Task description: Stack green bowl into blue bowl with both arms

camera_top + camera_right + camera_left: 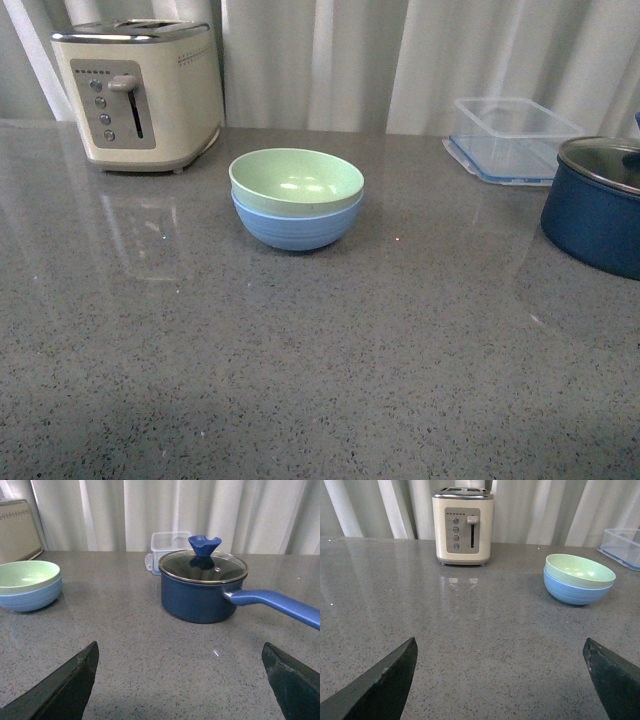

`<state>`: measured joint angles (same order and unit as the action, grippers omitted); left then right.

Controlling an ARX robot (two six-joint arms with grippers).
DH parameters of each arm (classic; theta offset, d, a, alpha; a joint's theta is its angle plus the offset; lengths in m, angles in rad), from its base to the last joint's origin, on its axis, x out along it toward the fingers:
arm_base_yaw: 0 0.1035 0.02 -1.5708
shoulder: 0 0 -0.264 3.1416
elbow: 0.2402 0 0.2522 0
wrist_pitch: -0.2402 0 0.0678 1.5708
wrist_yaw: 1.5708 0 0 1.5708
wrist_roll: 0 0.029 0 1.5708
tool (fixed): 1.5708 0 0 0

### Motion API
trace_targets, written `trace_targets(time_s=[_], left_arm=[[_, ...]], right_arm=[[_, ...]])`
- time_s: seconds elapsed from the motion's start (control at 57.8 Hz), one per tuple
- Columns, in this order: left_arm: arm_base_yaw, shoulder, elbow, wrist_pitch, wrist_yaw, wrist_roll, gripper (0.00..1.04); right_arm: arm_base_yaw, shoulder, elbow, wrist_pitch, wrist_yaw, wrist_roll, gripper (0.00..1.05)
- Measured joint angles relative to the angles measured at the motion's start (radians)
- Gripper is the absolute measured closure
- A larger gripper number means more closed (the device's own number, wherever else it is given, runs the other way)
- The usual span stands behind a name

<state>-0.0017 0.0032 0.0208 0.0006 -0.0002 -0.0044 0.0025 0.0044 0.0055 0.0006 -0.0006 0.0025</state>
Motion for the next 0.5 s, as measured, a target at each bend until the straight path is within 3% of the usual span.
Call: trace_targets(time_s=[0.502], left_arm=[[0.0, 0.0, 0.0, 0.0, 0.0, 0.0, 0.07]], right_arm=[[0.0, 0.0, 0.0, 0.0, 0.0, 0.0, 0.1]])
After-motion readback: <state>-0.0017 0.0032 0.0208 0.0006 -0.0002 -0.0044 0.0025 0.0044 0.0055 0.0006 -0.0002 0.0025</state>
